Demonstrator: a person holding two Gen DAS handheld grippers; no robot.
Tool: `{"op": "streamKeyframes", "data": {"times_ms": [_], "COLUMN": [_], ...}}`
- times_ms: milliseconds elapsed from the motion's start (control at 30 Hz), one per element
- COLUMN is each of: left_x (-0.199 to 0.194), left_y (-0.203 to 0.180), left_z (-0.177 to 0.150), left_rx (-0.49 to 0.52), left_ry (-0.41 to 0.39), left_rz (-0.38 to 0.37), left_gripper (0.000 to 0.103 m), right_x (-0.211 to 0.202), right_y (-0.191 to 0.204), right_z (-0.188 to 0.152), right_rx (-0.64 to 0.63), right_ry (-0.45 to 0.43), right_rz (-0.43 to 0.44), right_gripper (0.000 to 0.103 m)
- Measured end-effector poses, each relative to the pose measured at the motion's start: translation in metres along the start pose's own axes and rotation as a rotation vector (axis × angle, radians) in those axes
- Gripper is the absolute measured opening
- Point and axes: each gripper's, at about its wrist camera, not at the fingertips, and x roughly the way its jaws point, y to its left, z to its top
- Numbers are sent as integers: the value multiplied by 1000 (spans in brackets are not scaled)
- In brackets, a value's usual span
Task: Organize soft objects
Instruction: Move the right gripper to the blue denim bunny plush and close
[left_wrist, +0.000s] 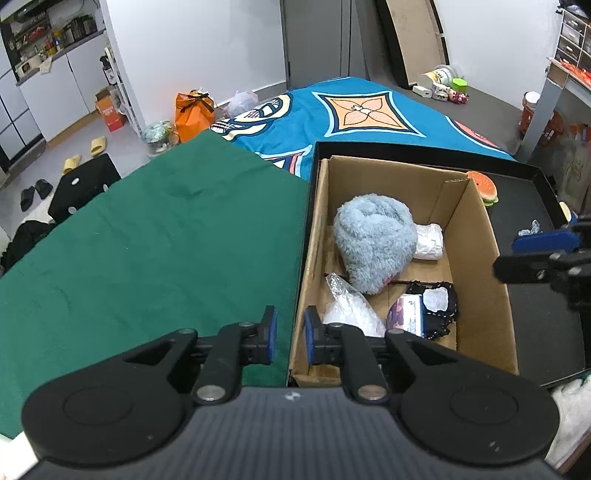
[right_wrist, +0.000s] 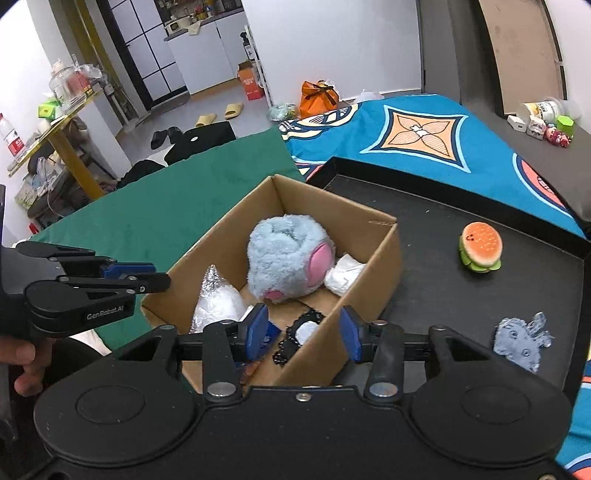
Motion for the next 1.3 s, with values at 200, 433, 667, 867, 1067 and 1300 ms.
{"op": "streamKeyframes", "data": {"times_ms": [200, 433, 667, 867, 1067, 1300], "left_x": [-5, -4, -2, 1, 4, 7], "left_y": [-2, -17, -30, -43, -58, -79], "left_z": [4, 6, 13, 21, 28, 34], "left_rx": [-22, 7, 20, 56, 91, 140], "left_ry": [18, 34, 34, 43, 56, 61], "left_rz": [24, 72, 109, 152, 189, 224], "left_gripper": [37, 55, 61, 62, 63, 63], "right_x": [-6, 5, 13, 21, 28, 36], "right_y": [-19, -57, -75, -83, -96, -123], "right_z": [2, -10, -19, -24, -29, -35], "right_rx": [-10, 112, 107, 52, 30, 85], "right_ry": [-4, -37, -32, -25, -8, 19], "right_rz": [-19, -69, -159, -227, -264, -275], "right_gripper": [56, 60, 60, 61, 61, 61]}}
